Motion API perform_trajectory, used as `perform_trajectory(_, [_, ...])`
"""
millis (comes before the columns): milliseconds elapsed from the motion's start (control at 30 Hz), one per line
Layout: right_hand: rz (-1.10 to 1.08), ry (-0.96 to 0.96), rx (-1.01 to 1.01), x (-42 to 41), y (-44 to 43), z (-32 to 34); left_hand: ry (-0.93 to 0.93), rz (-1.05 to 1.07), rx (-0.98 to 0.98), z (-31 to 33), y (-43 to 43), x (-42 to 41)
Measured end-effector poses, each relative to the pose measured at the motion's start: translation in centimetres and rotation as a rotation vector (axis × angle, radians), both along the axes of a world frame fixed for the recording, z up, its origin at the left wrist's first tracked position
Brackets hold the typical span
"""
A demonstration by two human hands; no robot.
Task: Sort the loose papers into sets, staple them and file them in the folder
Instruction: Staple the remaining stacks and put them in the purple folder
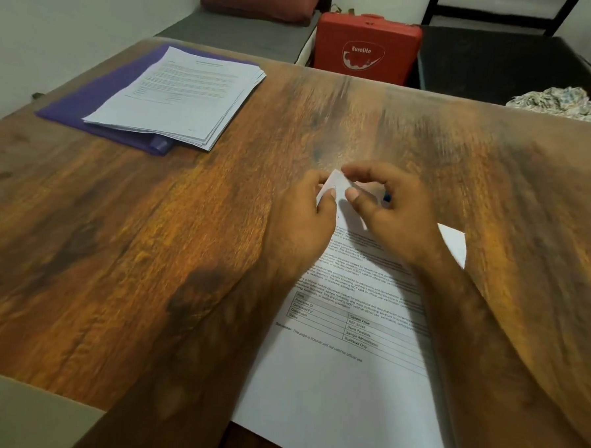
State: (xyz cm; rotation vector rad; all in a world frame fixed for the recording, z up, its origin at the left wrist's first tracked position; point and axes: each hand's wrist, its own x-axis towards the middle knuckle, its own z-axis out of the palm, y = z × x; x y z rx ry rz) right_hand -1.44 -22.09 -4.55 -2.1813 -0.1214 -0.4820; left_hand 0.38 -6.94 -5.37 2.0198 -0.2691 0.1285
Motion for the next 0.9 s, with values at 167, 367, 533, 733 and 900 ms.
perform_trajectory(167, [0.002, -0.004, 0.069, 0.6, 0.2, -1.0, 0.006, -0.008, -0.008, -0.1, 0.1, 0.0])
perform_trajectory(367, [-0.013, 0.014, 0.116, 1.0, 0.1, -1.1, -0.021, -0.018, -0.001, 0.0, 0.2, 0.0])
perform_trajectory(533, [-0.02, -0.014, 0.01, 0.9, 0.3, -1.3, 0.031, 0.014, -0.02, -0.1, 0.1, 0.1])
perform_trajectory(733, [-0.053, 0.026, 0.001, 0.9, 0.4, -1.4, 0.01, -0.014, -0.013, -0.1, 0.2, 0.1])
perform_trajectory(900, [-0.051, 0.039, 0.021, 0.9, 0.5, -1.4, 0.008, -0.013, -0.053, -0.3, 0.2, 0.0])
